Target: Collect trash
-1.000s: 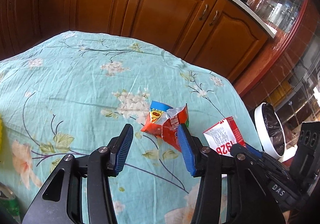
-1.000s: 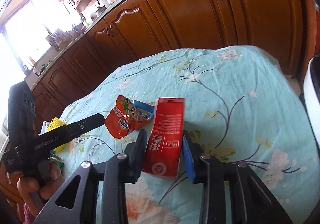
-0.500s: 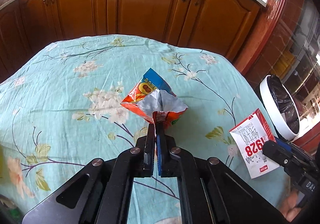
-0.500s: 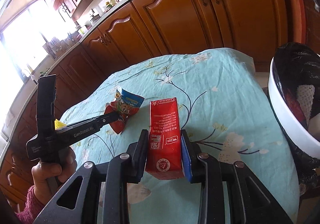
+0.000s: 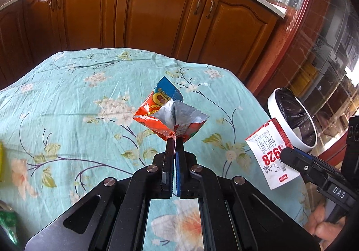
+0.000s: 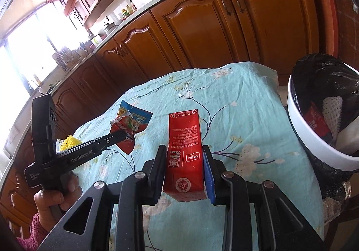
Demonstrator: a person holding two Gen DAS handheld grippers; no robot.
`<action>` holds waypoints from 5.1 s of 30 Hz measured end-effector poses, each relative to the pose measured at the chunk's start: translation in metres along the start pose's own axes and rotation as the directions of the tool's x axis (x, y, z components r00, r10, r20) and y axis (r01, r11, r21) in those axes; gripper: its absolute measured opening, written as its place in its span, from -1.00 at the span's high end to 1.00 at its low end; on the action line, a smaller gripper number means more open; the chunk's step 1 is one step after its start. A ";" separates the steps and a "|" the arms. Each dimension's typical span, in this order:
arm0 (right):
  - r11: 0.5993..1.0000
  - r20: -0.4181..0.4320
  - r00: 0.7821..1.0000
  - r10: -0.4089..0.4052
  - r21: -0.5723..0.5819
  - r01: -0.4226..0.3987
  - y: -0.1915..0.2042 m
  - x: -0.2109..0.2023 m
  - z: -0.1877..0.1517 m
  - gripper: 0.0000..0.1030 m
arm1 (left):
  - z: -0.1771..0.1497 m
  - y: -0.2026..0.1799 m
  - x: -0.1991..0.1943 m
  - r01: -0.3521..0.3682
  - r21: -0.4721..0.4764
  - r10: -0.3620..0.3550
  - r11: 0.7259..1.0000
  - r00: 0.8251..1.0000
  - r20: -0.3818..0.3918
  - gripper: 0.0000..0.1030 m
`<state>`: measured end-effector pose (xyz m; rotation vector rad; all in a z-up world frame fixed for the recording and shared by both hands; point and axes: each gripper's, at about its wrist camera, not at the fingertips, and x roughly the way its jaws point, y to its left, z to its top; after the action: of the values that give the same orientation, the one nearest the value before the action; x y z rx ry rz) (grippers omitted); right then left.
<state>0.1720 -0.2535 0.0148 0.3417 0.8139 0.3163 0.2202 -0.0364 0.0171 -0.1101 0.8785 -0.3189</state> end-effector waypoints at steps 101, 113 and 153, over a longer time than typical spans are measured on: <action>0.953 0.084 0.957 -0.278 0.146 0.264 -0.187 -0.091 0.052 0.40 | 0.046 -0.276 0.088 0.247 0.345 -0.183 0.906 0.961 -0.208 0.99; 0.953 0.075 0.958 -0.278 0.147 0.265 -0.189 -0.086 0.052 0.40 | 0.046 -0.283 0.098 0.248 0.344 -0.177 0.905 0.958 -0.226 0.99; 0.967 0.183 0.965 -0.186 0.211 0.146 -0.127 -0.121 -0.013 -0.04 | -0.017 -0.174 0.014 0.198 0.108 -0.190 0.974 0.979 -0.081 0.52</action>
<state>0.1025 -0.4138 0.0328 0.4787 0.6699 0.0414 0.1754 -0.2052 0.0354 -0.0776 0.9182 -0.5584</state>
